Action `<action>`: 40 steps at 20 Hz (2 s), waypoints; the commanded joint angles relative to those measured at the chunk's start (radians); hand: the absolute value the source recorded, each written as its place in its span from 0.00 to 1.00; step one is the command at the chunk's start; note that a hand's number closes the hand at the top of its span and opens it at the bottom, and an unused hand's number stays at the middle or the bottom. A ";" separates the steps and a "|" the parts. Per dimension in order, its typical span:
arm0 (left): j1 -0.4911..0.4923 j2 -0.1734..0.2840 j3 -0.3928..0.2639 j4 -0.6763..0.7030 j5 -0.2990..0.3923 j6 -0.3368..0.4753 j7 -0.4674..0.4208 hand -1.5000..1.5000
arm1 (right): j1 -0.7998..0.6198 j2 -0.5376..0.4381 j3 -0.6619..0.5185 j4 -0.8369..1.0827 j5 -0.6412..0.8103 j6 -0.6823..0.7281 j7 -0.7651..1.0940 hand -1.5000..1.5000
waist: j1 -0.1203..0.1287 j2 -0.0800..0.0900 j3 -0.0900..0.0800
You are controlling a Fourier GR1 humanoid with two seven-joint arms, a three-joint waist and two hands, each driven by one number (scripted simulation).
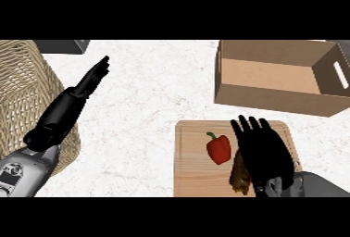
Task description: Pick the sweet potato from the cutting board and place it in the cardboard box
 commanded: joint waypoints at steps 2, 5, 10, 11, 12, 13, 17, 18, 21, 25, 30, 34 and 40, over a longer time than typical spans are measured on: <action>0.044 -0.004 0.014 0.047 0.004 0.004 -0.010 0.50 | -0.040 0.155 0.038 0.080 -0.012 0.124 0.317 0.00 | -0.017 0.003 -0.015; 0.070 -0.001 0.019 0.052 -0.004 0.009 -0.031 0.50 | -0.058 0.221 0.033 0.163 -0.012 0.124 0.338 0.00 | -0.013 0.005 -0.015; 0.068 -0.005 0.011 0.045 -0.009 0.001 -0.021 0.50 | -0.080 0.290 0.076 0.272 0.061 0.135 0.362 0.00 | -0.021 0.003 -0.013; 0.098 0.008 0.022 0.025 -0.001 -0.003 -0.031 0.50 | -0.069 0.268 0.069 0.261 0.063 0.152 0.356 0.00 | -0.023 -0.002 -0.013; 0.070 0.003 0.030 0.060 0.011 -0.017 -0.024 0.50 | -0.103 0.286 0.056 0.261 0.065 0.172 0.362 0.00 | -0.035 0.002 -0.013; 0.078 -0.006 0.030 0.042 0.002 0.001 -0.032 0.50 | -0.085 0.331 0.078 0.280 0.086 0.161 0.364 0.00 | -0.033 0.000 -0.013; 0.097 -0.019 0.024 0.035 0.003 -0.002 -0.039 0.50 | -0.094 0.400 0.061 0.383 0.141 0.142 0.359 0.00 | -0.027 0.004 -0.011; 0.063 -0.016 0.035 0.061 0.005 -0.008 -0.027 0.50 | -0.105 0.399 0.048 0.374 0.143 0.170 0.358 0.00 | -0.042 0.005 -0.011; 0.114 0.005 0.047 0.047 -0.005 -0.005 -0.052 0.50 | -0.083 0.422 0.043 0.397 0.162 0.208 0.361 0.00 | -0.038 0.000 -0.011; 0.100 0.027 0.072 0.038 0.019 -0.043 -0.047 0.50 | -0.071 0.458 0.032 0.451 0.222 0.213 0.341 0.00 | -0.038 0.002 -0.010; 0.134 0.019 0.083 0.021 0.018 -0.037 -0.059 0.50 | -0.009 0.451 0.002 0.420 0.280 0.227 0.310 0.00 | -0.045 -0.001 -0.009; 0.091 -0.013 0.066 0.056 -0.003 -0.030 -0.030 0.50 | 0.019 0.462 -0.055 0.444 0.315 0.216 0.253 0.00 | -0.052 0.005 -0.008; 0.138 0.000 0.090 0.062 -0.010 -0.042 -0.093 0.50 | 0.060 0.455 -0.066 0.462 0.411 0.238 0.207 0.00 | -0.046 0.006 -0.009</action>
